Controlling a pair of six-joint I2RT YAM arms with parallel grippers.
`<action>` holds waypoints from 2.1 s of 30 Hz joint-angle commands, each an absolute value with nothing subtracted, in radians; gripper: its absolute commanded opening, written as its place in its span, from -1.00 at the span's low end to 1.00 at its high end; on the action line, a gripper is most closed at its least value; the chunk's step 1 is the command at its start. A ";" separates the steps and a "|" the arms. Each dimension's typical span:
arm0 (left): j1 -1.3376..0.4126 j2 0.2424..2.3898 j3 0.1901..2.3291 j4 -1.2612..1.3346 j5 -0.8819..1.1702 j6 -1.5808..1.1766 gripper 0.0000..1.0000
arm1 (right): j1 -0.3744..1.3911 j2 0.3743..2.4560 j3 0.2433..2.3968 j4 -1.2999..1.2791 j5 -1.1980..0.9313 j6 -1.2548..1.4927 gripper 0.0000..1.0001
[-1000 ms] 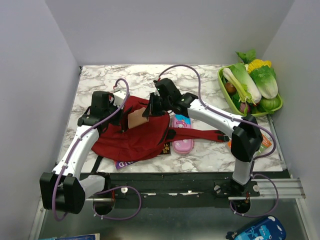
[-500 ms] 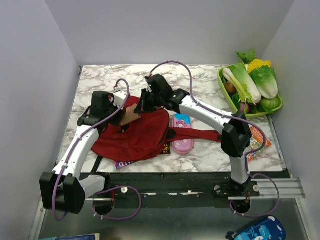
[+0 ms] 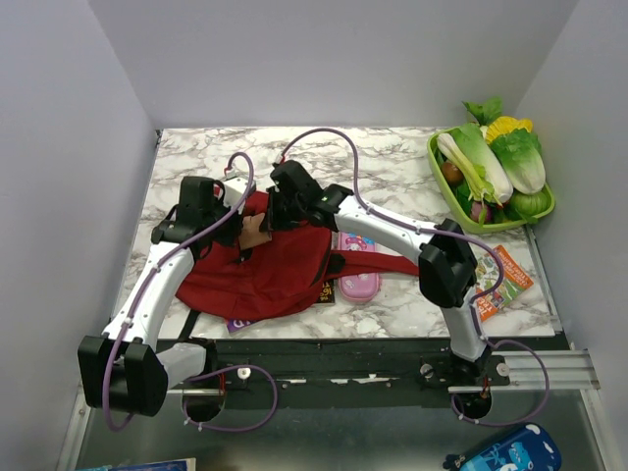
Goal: Pack the student bag
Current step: Place the personal item in the student bag.
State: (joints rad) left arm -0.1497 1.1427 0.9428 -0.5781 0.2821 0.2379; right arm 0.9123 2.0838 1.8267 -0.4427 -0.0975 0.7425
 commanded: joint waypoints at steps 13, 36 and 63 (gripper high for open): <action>-0.150 1.172 0.973 -0.560 0.348 0.219 -1.00 | 0.976 2.030 1.669 -0.379 -0.126 0.758 -0.99; -0.150 1.118 0.985 -0.607 0.498 0.206 -1.00 | 1.025 2.214 1.832 -0.060 -0.227 0.733 -0.91; -0.147 1.121 1.121 -1.155 0.615 0.775 -0.74 | 0.862 1.700 1.240 0.054 -0.166 0.594 0.57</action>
